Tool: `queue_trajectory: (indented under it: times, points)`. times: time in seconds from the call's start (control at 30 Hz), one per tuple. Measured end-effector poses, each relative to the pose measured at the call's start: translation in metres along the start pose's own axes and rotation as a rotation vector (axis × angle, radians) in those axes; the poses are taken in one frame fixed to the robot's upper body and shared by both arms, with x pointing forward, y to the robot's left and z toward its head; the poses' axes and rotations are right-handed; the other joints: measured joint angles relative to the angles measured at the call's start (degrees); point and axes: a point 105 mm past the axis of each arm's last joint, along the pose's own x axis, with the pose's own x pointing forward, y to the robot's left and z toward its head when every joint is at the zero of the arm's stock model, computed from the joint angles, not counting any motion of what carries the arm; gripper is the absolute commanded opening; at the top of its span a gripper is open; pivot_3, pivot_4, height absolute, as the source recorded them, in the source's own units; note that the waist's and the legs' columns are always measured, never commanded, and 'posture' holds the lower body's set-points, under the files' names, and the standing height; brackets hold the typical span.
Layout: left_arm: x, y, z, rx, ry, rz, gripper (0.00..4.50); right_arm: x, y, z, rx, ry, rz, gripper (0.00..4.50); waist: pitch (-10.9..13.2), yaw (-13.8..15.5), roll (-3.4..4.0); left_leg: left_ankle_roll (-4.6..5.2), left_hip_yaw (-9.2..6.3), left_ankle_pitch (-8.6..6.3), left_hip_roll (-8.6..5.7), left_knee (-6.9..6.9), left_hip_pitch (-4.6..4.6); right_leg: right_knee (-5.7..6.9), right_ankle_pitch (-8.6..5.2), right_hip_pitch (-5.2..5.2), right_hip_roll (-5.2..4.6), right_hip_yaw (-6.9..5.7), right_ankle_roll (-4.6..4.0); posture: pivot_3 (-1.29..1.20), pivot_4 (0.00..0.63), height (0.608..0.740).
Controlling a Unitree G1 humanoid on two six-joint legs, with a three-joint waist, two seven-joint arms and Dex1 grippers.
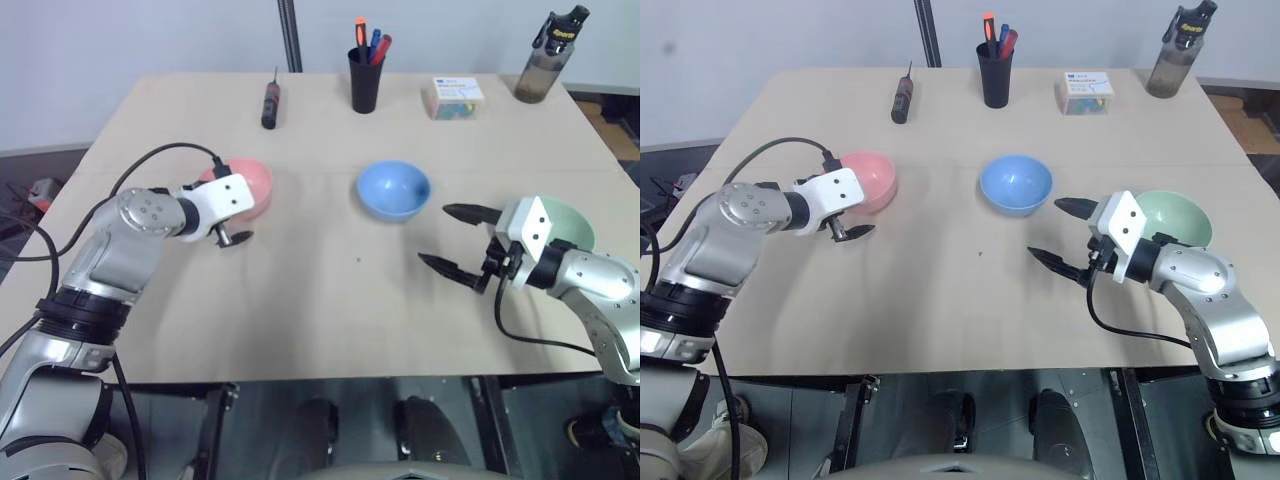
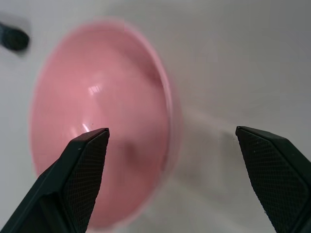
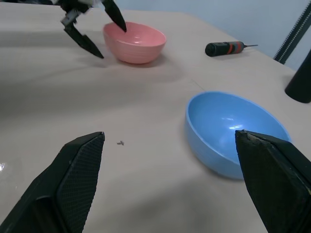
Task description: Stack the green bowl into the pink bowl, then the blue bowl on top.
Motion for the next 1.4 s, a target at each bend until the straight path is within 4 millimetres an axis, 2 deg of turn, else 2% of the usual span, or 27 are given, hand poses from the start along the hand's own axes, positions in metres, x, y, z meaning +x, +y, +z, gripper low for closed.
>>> queue_trajectory:
  times: [0.2,0.23,0.47,0.53,0.57,0.6,0.7,0.8,0.93,0.97,1.0,1.07,1.1,1.13,1.27,1.4]
  points:
    - [0.009,0.002,0.009,0.017,-0.019,-0.004,0.39,0.002,0.008,-0.005,0.020,-0.001,0.013,4.50,0.01,-0.02,-0.03,-0.21,0.00,0.12,0.01,0.01,-0.10,-0.03,0.00,-0.08,-0.03,0.01,0.00,0.00,0.150,0.740]
    - [0.010,0.002,0.010,0.015,-0.020,-0.009,0.09,0.002,0.008,-0.006,0.022,0.001,0.012,4.50,0.01,-0.02,-0.03,-0.22,0.00,0.12,0.01,0.00,-0.10,-0.02,0.00,-0.08,-0.03,0.01,0.00,0.00,0.150,0.740]
    - [0.010,-0.012,0.021,-0.037,-0.078,-0.108,0.09,-0.001,0.011,-0.013,0.034,0.018,0.006,4.50,0.02,-0.10,-0.03,-0.13,0.00,0.08,0.04,0.02,-0.09,0.01,0.00,-0.08,-0.02,0.02,0.00,0.00,0.150,0.740]
    - [0.006,-0.021,0.036,-0.017,-0.145,-0.159,0.09,-0.001,0.011,-0.013,0.028,0.020,0.001,4.50,0.02,-0.09,-0.03,-0.22,0.00,0.13,0.09,0.02,-0.09,0.01,0.00,-0.08,-0.03,0.03,0.00,0.00,0.150,0.740]
    - [-0.013,-0.049,0.066,0.091,-0.312,-0.324,0.09,-0.006,0.008,-0.015,0.028,0.022,-0.035,4.50,0.02,-0.09,-0.03,-0.22,0.01,0.13,0.14,0.01,-0.11,-0.02,0.00,-0.08,-0.07,0.05,0.00,0.00,0.150,0.740]
    - [-0.021,-0.060,0.077,0.143,-0.372,-0.389,0.09,-0.008,0.006,-0.016,0.030,0.025,-0.050,4.50,0.02,0.01,-0.03,-0.22,0.00,0.13,0.13,0.01,-0.12,-0.03,0.00,-0.08,-0.08,0.04,0.00,0.00,0.150,0.740]
    - [-0.034,-0.075,0.092,0.250,-0.478,-0.492,0.09,-0.013,0.005,-0.020,0.024,0.037,-0.078,4.50,0.02,0.06,-0.03,-0.22,0.02,0.13,0.12,0.02,-0.06,0.01,0.00,-0.05,-0.07,0.05,0.00,0.00,0.150,0.740]
    - [-0.033,-0.083,0.098,0.310,-0.513,-0.541,0.09,-0.017,0.003,-0.023,0.027,0.047,-0.102,4.50,0.01,0.00,-0.02,0.00,0.03,0.00,0.07,0.03,0.03,0.06,0.00,0.00,-0.03,0.06,0.00,0.00,0.150,0.740]
    - [-0.016,-0.101,0.117,0.390,-0.574,-0.616,0.09,-0.019,0.002,-0.024,0.023,0.054,-0.136,4.50,0.01,0.22,-0.02,0.01,0.01,0.00,0.00,0.10,0.03,0.01,0.00,0.09,-0.02,0.02,0.00,0.00,0.150,0.740]
    - [-0.012,-0.108,0.122,0.407,-0.595,-0.650,0.77,-0.021,0.002,-0.025,0.024,0.057,-0.143,4.50,0.01,0.17,-0.02,0.01,0.01,0.00,-0.01,0.10,0.01,0.00,0.00,0.09,-0.02,0.02,0.00,0.00,0.150,0.740]
    - [-0.012,-0.115,0.127,0.429,-0.616,-0.682,0.97,-0.022,0.004,-0.026,0.027,0.061,-0.147,4.50,0.01,0.06,-0.03,-0.01,0.01,0.01,-0.01,0.10,-0.01,-0.01,0.00,0.07,-0.02,0.02,0.00,0.00,0.150,0.740]
    - [-0.012,-0.118,0.129,0.453,-0.628,-0.707,1.88,-0.023,0.005,-0.026,0.026,0.066,-0.153,4.50,0.02,-0.16,-0.02,-0.03,0.02,0.02,0.00,0.08,-0.01,-0.01,0.00,0.05,0.00,0.03,0.00,0.00,0.150,0.740]
    - [-0.013,-0.119,0.131,0.469,-0.638,-0.721,2.33,-0.023,0.005,-0.026,0.022,0.067,-0.159,4.50,0.02,-0.28,-0.02,-0.02,0.03,0.02,0.02,0.08,0.00,0.00,0.00,0.04,0.02,0.05,0.00,0.00,0.150,0.740]
    - [-0.015,-0.118,0.134,0.479,-0.648,-0.728,2.57,-0.023,0.005,-0.026,0.019,0.068,-0.164,4.50,0.02,-0.34,-0.02,0.00,0.03,0.01,0.03,0.08,0.02,0.03,0.00,0.04,0.03,0.06,0.00,0.00,0.150,0.740]
    - [-0.018,-0.112,0.137,0.443,-0.670,-0.726,4.29,-0.028,-0.003,-0.026,0.000,0.095,-0.226,4.50,0.00,-0.16,0.00,0.02,0.01,0.00,0.03,0.10,0.04,0.05,0.00,0.07,0.03,0.05,0.00,0.00,0.150,0.740]
    - [-0.030,-0.088,0.141,0.271,-0.708,-0.644,4.29,-0.046,-0.029,-0.036,-0.022,0.200,-0.391,4.50,0.00,-0.14,-0.01,0.02,0.01,0.00,0.06,0.11,0.03,0.03,0.00,0.07,0.00,0.05,0.00,0.00,0.150,0.740]
